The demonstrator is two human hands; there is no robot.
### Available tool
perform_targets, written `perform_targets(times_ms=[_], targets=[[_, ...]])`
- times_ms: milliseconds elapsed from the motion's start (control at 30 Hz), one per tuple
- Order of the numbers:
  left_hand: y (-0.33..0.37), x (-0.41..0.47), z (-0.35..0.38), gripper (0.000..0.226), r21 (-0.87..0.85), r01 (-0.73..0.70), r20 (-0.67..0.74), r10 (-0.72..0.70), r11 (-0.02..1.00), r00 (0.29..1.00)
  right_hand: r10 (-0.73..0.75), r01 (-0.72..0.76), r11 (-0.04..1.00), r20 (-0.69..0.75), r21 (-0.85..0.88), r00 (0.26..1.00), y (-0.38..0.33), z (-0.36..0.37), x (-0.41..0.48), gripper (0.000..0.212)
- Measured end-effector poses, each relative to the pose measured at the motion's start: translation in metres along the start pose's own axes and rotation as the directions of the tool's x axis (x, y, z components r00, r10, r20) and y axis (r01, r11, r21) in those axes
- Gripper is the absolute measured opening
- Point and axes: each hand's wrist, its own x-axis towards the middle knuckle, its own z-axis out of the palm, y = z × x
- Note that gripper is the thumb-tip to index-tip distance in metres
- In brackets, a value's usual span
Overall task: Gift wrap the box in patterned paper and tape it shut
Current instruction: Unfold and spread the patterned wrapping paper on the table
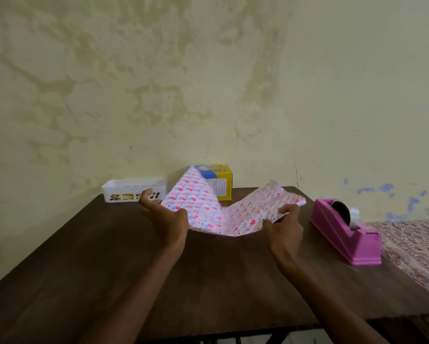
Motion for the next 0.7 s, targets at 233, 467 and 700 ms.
perform_targets(times_ms=[233,467,700], targets=[[-0.018,-0.001,-0.01,0.053,0.542,-0.052,0.241,-0.096,0.839,0.966,0.243,0.115,0.735,0.417,-0.669,0.876,-0.006,-0.02,0.001,0.032],[-0.044,0.016,-0.005,0.07,0.775,-0.296,0.434,-0.13,0.559,0.892,0.031,0.342,0.528,0.421,-0.777,0.907,-0.009,-0.011,0.014,0.018],[-0.078,0.069,0.025,0.075,0.764,0.073,0.287,-0.437,0.642,0.852,-0.065,0.48,0.75,0.671,-0.456,0.739,0.014,0.032,0.036,0.03]])
